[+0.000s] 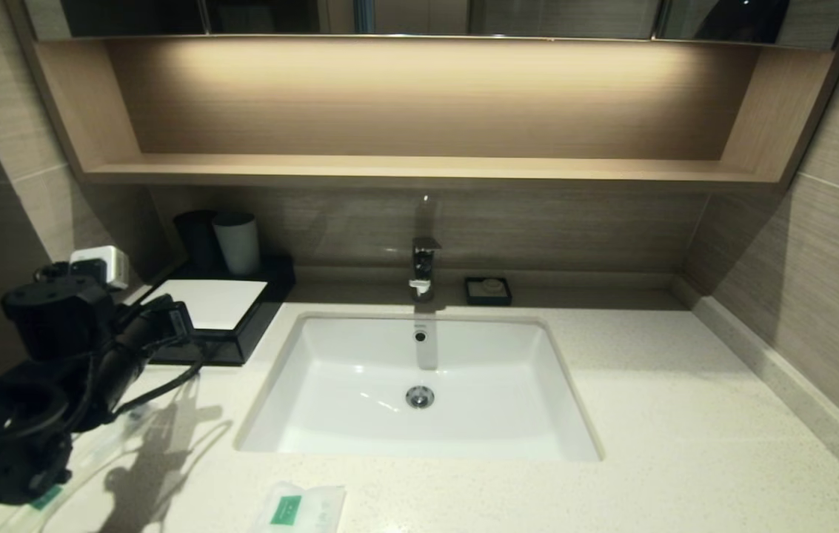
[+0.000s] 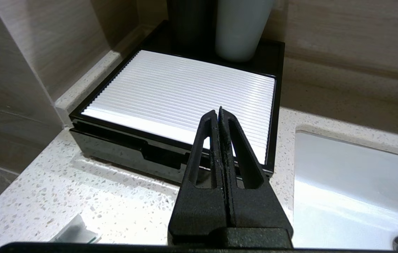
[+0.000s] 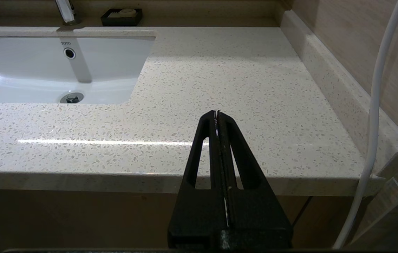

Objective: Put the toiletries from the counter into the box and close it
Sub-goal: Open the drawer

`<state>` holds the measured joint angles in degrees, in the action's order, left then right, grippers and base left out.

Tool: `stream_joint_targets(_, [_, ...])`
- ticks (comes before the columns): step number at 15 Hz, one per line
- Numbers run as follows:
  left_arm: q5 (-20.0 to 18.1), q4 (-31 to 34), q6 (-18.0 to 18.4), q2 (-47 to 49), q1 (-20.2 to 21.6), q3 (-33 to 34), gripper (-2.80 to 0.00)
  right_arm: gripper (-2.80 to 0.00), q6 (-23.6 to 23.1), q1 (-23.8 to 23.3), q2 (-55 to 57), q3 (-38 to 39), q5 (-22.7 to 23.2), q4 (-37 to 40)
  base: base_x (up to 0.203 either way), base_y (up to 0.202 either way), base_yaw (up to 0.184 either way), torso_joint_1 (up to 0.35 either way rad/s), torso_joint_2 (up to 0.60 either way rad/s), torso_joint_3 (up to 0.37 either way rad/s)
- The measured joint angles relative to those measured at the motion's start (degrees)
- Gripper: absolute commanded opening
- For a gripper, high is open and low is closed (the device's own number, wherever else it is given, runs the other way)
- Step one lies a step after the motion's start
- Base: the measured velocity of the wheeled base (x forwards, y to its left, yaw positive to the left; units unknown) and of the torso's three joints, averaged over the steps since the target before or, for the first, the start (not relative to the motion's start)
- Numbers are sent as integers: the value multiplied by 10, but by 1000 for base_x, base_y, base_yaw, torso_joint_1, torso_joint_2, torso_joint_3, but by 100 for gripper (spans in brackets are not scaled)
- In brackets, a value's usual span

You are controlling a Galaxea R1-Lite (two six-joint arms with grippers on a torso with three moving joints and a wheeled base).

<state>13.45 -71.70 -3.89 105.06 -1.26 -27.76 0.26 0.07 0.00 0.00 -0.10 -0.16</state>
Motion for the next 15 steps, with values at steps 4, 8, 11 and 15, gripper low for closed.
stream_joint_targets(4, [1,-9,1,-69,0,62,-280,-280,0,0,0,0,0,0,0,0,0,0,0,0])
stream_joint_targets(8, [1,-6,9,-134,10,118,-280,-280,0,0,0,0,0,0,0,0,0,0,0,0])
stream_joint_targets(11, [1,0,18,-171,40,139,-280,-280,0,0,0,0,0,0,0,0,0,0,0,0])
stream_joint_targets(15, [1,34,19,-221,66,162,-280,-280,0,0,0,0,0,0,0,0,0,0,0,0])
